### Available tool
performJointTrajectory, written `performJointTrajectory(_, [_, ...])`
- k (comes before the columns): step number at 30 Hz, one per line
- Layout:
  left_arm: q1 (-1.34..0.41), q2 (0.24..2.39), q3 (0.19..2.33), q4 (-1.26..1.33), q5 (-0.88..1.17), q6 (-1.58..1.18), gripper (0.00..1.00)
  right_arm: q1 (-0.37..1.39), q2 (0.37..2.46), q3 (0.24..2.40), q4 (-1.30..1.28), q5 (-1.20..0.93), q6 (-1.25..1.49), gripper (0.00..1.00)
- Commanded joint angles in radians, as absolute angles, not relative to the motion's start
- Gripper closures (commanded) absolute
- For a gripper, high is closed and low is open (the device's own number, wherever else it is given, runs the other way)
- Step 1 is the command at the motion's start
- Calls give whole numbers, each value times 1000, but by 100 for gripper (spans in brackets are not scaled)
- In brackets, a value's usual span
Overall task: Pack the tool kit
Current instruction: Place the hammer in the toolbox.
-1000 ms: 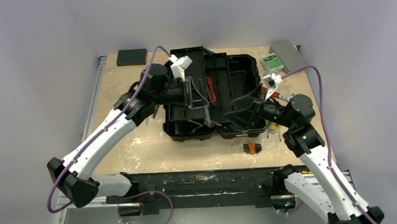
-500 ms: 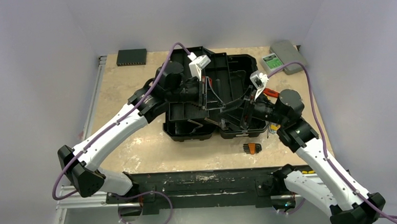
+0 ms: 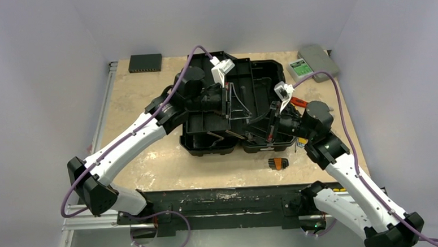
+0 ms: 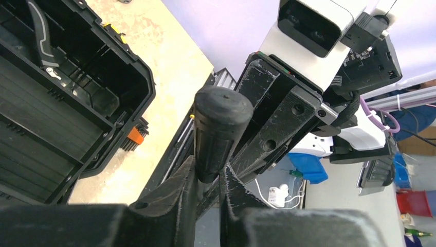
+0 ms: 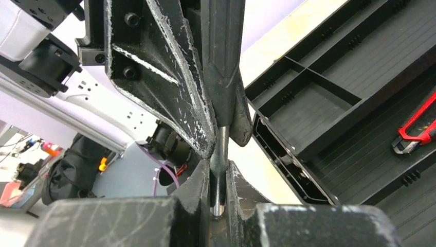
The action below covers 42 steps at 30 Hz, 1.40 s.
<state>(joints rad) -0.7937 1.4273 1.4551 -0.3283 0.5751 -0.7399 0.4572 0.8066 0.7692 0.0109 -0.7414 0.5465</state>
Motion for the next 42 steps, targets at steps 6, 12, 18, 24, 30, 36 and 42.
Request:
performJointTrajectory(6, [-802,1370,1438,-229,556,-786,39,464,776,770,-44,-585,508,100])
performJointTrajectory(12, [-800,1352,1451,-335,441,-754,0,465,741,793,-99,-457,499,100])
performJointTrajectory(18, [-781,1285,1470,-534,204,-686,0,464,771,954,-381,6,372,100])
performJointTrajectory(24, [-753,1191,1471,-707,-117,-650,0,464,868,1045,-534,466,347,100])
performJointTrajectory(30, [-742,1118,1446,-776,-318,-633,0,452,1017,1065,-577,647,327,100])
performJointTrajectory(36, [-724,1090,1442,-876,-416,-595,0,429,1160,1019,-494,580,327,100])
performJointTrajectory(42, [-709,1047,1420,-938,-517,-555,0,401,1311,1034,-378,326,278,100])
